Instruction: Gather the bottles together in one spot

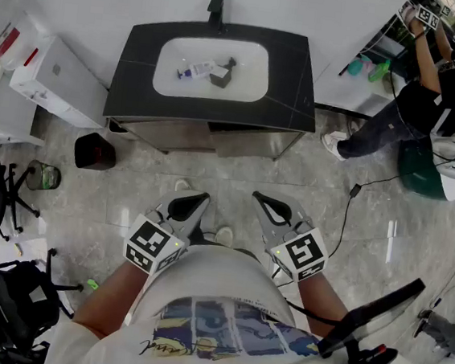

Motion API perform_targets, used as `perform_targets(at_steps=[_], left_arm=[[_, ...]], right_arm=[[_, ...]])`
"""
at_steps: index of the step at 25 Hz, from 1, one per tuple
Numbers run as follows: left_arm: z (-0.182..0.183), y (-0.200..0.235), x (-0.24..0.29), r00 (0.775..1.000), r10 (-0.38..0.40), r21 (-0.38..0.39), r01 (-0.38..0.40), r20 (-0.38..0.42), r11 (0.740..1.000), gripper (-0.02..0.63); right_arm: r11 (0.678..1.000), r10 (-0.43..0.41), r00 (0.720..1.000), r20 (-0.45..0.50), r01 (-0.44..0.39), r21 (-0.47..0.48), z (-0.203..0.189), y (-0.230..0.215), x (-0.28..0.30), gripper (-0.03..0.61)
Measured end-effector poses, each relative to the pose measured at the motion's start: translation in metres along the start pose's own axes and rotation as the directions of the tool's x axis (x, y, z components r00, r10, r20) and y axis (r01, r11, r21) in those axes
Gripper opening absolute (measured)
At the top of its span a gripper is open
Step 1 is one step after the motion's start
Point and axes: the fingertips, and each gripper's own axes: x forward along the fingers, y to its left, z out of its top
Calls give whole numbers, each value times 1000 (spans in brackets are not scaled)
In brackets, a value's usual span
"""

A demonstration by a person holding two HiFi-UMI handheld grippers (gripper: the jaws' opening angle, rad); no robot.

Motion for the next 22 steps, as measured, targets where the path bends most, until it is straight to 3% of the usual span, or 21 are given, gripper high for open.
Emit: perform_targets(at_steps=[16,22], left_arm=[[34,115,15,999,-39,2,39,19,999,2],[44,168,11,996,-89,-22,89,2,996,2]], right_arm=[[1000,-10,1000,-29,10,25,30,-36,109,0],[997,-45,998,-44,47,56,54,-52,161,3]])
